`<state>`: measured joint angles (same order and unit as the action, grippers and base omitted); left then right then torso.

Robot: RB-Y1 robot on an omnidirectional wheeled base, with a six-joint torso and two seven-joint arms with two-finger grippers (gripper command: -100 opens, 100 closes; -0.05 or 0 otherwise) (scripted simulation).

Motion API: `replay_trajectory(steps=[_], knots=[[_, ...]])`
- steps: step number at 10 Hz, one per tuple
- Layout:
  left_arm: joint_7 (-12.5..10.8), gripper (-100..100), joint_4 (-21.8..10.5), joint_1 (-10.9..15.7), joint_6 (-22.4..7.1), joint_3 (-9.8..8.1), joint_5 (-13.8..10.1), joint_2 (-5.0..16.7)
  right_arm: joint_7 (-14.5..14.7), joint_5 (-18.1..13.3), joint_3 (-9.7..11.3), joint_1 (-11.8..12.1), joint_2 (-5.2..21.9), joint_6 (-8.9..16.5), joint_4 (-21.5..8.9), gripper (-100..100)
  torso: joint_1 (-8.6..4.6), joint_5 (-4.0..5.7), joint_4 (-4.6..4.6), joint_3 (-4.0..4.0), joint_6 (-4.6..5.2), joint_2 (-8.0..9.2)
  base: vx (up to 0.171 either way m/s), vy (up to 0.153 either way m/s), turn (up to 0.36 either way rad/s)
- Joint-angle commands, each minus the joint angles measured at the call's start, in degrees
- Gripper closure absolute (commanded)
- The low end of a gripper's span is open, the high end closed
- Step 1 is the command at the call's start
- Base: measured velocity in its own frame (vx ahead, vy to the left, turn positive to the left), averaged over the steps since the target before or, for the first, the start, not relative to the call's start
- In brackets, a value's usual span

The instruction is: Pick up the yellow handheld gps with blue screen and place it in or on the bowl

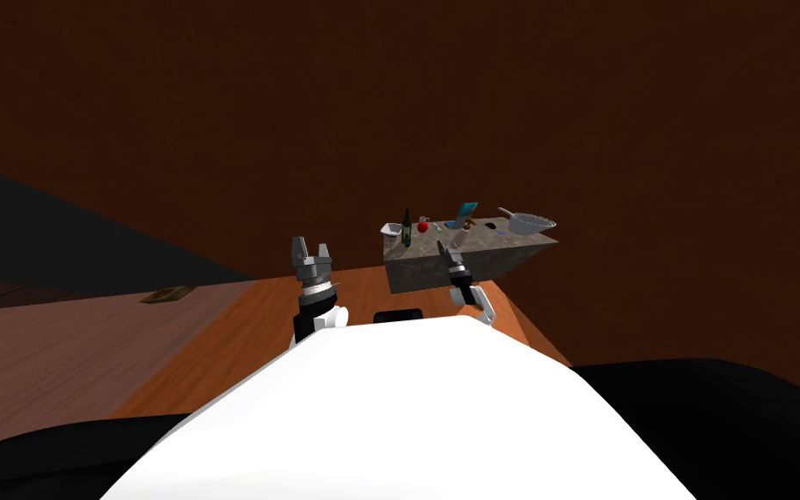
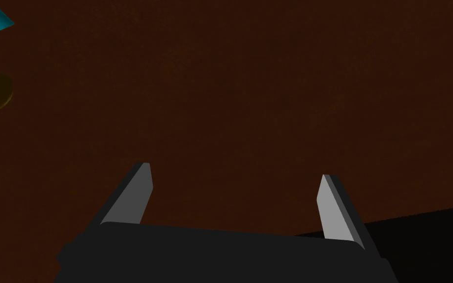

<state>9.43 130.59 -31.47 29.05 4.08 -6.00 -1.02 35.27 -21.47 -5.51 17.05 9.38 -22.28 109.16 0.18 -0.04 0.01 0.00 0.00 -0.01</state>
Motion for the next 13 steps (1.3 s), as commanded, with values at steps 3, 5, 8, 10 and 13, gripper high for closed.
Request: replay_trajectory(steps=[3,5,8,10,13], knots=[[0.0,0,0.0,0.0,0.0,0.00,0.0,0.0,4.8,-3.9,-0.9,-2.2,-0.2,-0.4,-5.2,-100,0.04,-0.01,-0.01,-0.03,0.00,-0.05,0.013,0.063,-0.002],[0.0,0,0.0,0.0,0.0,0.00,0.0,0.0,6.5,-5.4,-1.2,-3.0,-0.3,-0.6,-7.2,-100,0.12,-0.02,-0.03,-0.09,0.00,-0.16,0.035,0.078,-0.008],[0.0,0,0.0,0.0,0.0,0.00,0.0,0.0,9.5,-8.4,-1.8,-4.5,-0.4,-1.0,-11.3,-100,0.11,-0.03,-0.05,-0.15,0.00,-0.27,0.054,0.071,-0.011],[0.0,0,0.0,0.0,0.0,0.00,0.0,0.0,12.1,-11.3,-2.3,-6.0,-0.6,-1.4,-15.2,-100,0.03,-0.01,-0.05,-0.12,0.00,-0.21,0.065,0.077,-0.015],[0.0,0,0.0,0.0,0.0,0.00,0.0,0.0,15.2,-15.3,-2.9,-8.1,-1.1,-1.9,-20.7,-100,0.21,-0.05,-0.10,-0.27,-0.01,-0.47,0.118,0.104,-0.026]])
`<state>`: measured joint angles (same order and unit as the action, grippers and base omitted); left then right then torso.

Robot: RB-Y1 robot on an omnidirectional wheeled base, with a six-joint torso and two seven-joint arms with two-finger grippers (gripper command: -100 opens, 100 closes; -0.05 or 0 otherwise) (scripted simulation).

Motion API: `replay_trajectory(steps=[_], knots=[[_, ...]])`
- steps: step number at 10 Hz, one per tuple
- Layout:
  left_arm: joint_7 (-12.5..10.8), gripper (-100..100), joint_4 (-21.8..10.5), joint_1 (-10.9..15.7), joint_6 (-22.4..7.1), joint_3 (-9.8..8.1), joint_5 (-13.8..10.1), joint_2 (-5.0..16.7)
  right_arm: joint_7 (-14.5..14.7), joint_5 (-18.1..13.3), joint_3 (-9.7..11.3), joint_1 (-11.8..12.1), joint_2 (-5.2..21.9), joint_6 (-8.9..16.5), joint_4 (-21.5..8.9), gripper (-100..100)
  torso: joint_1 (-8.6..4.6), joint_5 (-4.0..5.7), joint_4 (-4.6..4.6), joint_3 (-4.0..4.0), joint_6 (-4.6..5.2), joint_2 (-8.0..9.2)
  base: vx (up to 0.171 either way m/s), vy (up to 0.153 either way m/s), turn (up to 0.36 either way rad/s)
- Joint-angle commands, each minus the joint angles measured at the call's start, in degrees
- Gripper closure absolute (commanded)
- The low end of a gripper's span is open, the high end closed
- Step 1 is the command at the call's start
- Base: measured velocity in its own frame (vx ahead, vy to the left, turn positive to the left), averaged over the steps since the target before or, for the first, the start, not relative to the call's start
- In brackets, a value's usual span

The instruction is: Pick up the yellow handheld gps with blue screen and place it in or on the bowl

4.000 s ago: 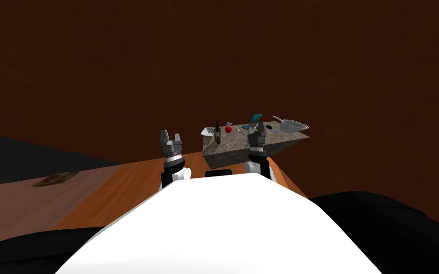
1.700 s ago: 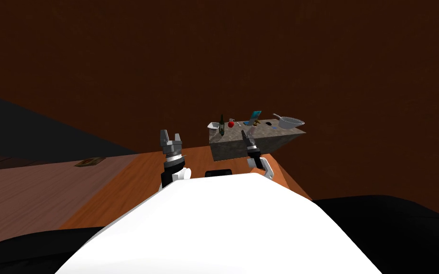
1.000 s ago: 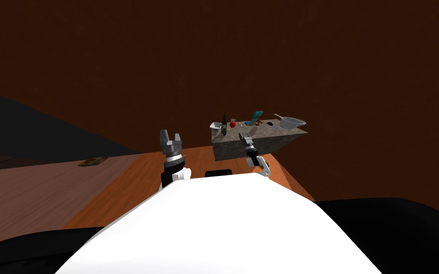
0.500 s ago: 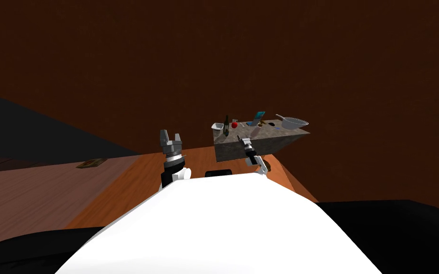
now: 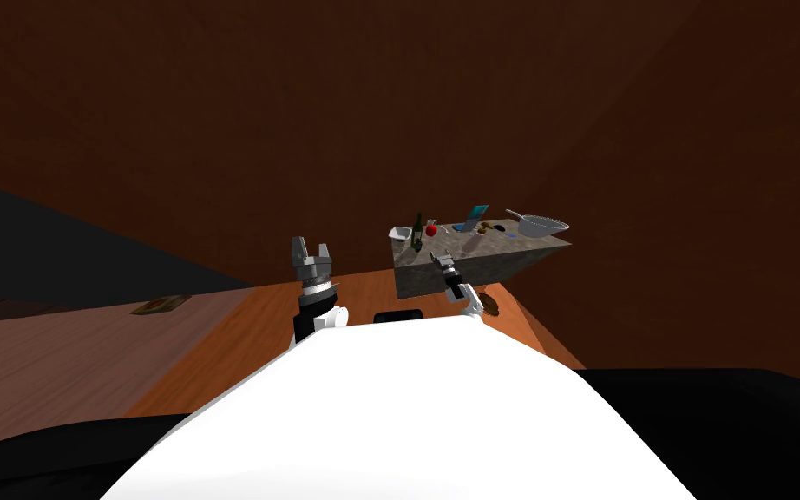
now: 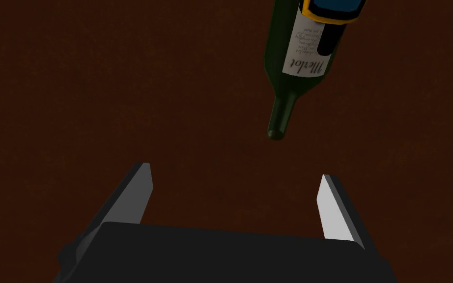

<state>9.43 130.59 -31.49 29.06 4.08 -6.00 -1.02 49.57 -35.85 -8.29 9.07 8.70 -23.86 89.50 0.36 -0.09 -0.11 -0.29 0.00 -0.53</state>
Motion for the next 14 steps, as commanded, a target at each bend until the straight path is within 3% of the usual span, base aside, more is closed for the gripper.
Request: replay_trajectory(steps=[1,5,7,8,9,10,11,12,14], knots=[[0.0,0,0.0,0.0,0.0,0.00,0.0,0.0,1.8,-2.1,-0.2,-0.7,-0.7,-0.5,-2.7,-100,0.00,0.00,0.00,0.00,0.00,0.00,0.136,0.101,-0.021],[0.0,0,0.0,0.0,0.0,0.00,0.0,0.0,4.9,-6.7,-0.7,-3.3,-2.7,-1.1,-9.0,-100,-0.05,0.01,-0.02,-0.04,0.00,-0.06,0.150,0.090,-0.026],[0.0,0,0.0,0.0,0.0,0.00,0.0,0.0,5.8,-8.2,-1.0,-4.3,-3.9,-1.2,-10.9,-100,-0.13,0.02,-0.06,-0.14,0.00,-0.25,0.203,0.068,-0.016],[0.0,0,0.0,0.0,0.0,0.00,0.0,0.0,5.4,-7.7,-0.9,-3.8,-3.5,-1.3,-10.1,-100,-0.14,0.03,-0.06,-0.16,0.00,-0.28,0.091,0.030,-0.002],[0.0,0,0.0,0.0,0.0,-0.01,0.0,0.0,5.5,-7.8,-0.9,-3.8,-3.6,-1.2,-10.2,0,-0.27,0.05,-0.01,0.00,0.01,0.04,0.017,0.006,0.001],[0.0,0,0.0,0.0,0.0,-0.01,0.0,0.0,4.7,-7.8,-0.7,-5.0,-3.0,0.4,-9.6,-100,-0.37,0.07,0.06,0.17,0.01,0.32,0.064,0.016,0.056],[0.0,0,0.0,0.0,0.0,-0.01,0.0,0.0,5.2,-7.8,-0.8,-4.7,-3.3,-0.4,-10.1,-100,-0.36,0.07,0.06,0.15,-0.01,0.26,0.041,0.008,0.017],[0.0,0,0.0,0.0,0.0,-0.01,0.0,0.0,5.1,-7.8,-0.8,-4.9,-3.3,-0.2,-10.1,100,-0.38,0.07,0.06,0.18,0.02,0.34,0.007,0.001,-0.006],[0.0,0,0.0,0.0,0.0,-0.01,0.0,0.0,5.1,-7.7,-0.8,-4.9,-3.3,-0.2,-10.0,100,-0.38,0.09,0.04,0.23,-0.02,0.46,0.000,0.000,0.000]])
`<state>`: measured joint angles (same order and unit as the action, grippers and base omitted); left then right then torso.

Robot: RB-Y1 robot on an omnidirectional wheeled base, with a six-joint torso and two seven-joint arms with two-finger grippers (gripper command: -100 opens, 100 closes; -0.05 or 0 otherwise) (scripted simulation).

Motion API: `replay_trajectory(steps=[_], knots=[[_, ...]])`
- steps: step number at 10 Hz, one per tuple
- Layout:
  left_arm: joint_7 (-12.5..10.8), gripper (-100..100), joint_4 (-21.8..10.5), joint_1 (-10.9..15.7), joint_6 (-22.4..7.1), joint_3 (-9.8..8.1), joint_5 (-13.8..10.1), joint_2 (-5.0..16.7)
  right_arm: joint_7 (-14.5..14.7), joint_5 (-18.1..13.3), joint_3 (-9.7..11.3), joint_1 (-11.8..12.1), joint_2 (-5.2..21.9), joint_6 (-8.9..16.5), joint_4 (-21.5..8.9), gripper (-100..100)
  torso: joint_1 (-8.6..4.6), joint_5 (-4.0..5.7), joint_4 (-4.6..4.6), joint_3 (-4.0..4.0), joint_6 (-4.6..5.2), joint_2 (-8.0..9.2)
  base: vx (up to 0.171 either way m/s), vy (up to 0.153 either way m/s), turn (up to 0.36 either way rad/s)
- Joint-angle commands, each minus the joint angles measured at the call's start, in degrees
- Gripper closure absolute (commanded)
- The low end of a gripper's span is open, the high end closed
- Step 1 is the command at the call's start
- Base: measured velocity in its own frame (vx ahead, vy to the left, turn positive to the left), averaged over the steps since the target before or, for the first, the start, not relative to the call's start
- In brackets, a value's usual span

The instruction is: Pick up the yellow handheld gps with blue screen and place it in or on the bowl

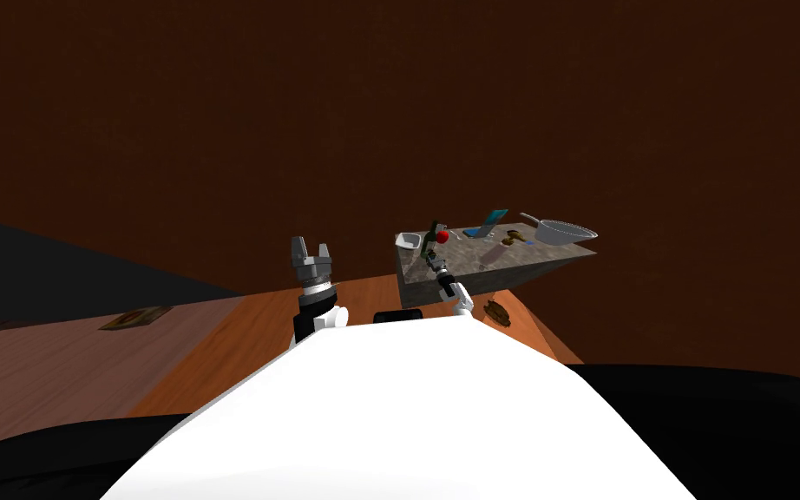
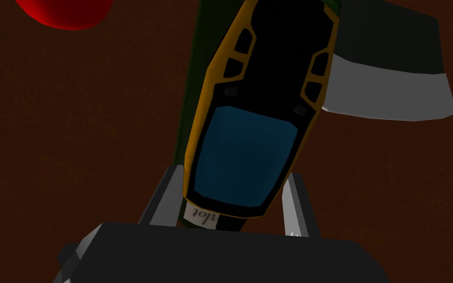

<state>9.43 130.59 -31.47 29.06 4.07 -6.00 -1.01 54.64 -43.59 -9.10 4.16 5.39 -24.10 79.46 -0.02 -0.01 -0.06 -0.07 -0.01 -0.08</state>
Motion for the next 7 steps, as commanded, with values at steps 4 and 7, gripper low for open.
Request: replay_trajectory(steps=[4,7], knots=[[0.0,0,0.0,0.0,0.0,0.00,0.0,0.0,0.0,0.0,0.0,0.0,0.0,0.0,0.0,100,-0.02,0.02,0.00,0.00,0.00,0.00,0.000,0.000,0.000],[0.0,0,0.0,0.0,0.0,0.00,0.0,0.0,0.1,0.0,0.4,-0.2,1.6,0.7,0.0,100,0.04,0.05,-0.08,0.12,0.07,0.36,-0.085,0.016,-0.003]])
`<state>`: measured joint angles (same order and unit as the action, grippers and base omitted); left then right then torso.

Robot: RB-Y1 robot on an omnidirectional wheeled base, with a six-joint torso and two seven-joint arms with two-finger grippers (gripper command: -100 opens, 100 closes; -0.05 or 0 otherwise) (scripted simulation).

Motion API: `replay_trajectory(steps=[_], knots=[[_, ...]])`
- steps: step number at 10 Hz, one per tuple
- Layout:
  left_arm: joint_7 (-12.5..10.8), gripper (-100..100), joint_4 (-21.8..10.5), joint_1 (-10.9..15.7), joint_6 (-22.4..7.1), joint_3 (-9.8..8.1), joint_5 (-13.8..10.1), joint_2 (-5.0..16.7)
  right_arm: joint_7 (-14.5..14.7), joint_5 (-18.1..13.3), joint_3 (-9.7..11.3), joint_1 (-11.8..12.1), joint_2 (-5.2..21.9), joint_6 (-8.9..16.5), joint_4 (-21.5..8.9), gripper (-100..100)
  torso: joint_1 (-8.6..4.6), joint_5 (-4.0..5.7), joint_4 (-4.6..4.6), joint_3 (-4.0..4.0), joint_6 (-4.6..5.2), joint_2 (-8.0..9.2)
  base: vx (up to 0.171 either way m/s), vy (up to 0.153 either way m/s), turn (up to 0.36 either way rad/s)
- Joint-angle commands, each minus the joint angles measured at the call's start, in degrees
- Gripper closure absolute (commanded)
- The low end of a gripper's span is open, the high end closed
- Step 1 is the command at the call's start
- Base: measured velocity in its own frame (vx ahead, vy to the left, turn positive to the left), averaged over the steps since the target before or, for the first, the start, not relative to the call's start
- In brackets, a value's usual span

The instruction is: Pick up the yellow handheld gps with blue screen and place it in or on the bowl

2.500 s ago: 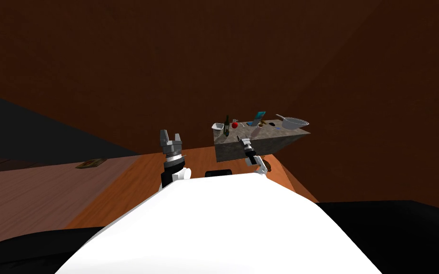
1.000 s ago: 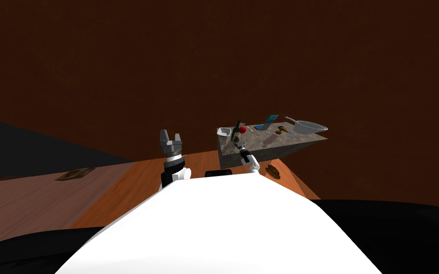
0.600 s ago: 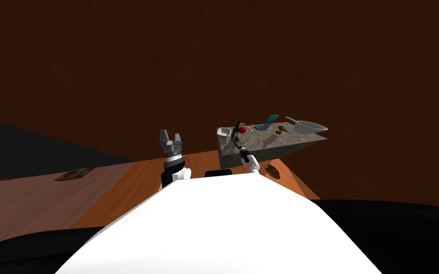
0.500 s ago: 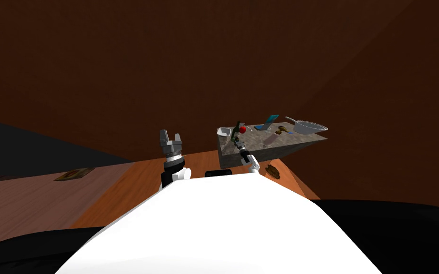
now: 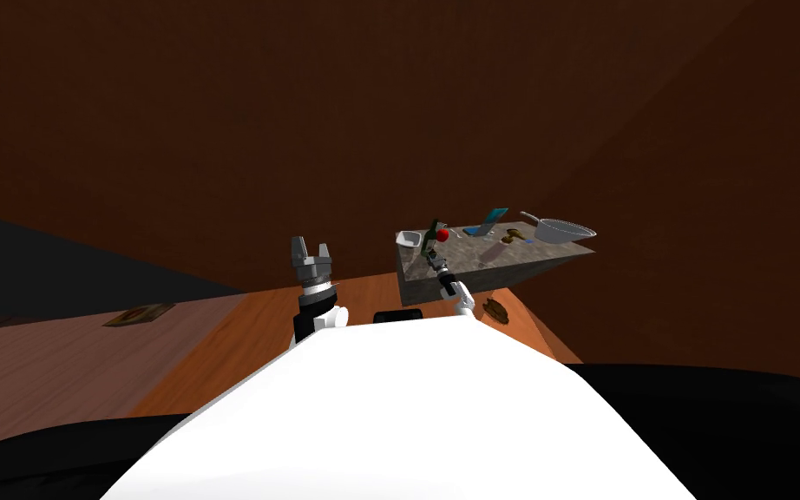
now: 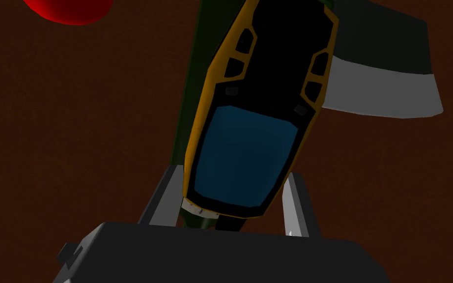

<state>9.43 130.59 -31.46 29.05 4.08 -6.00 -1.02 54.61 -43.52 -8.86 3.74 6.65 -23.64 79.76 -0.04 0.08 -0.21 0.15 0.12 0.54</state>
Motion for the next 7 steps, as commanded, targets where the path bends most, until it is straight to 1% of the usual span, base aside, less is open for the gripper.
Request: replay_trajectory(steps=[1,3,7], knots=[[0.0,0,0.0,0.0,0.0,0.00,0.0,0.0,0.5,-0.2,0.5,-0.4,1.9,0.9,-0.1,100,0.00,0.00,0.00,0.00,0.00,0.00,-0.200,0.001,0.019],[0.0,0,0.0,0.0,0.0,0.00,0.0,0.0,1.0,-0.4,1.0,-1.2,3.9,1.7,0.1,100,-0.04,0.03,-0.07,0.12,0.08,0.32,-0.169,0.034,0.008],[0.0,0,0.0,0.0,0.0,0.00,0.0,0.0,2.5,-1.1,2.2,-3.2,8.4,3.2,0.8,100,0.18,-0.13,-0.06,0.03,0.02,0.11,-0.131,0.051,0.016]])
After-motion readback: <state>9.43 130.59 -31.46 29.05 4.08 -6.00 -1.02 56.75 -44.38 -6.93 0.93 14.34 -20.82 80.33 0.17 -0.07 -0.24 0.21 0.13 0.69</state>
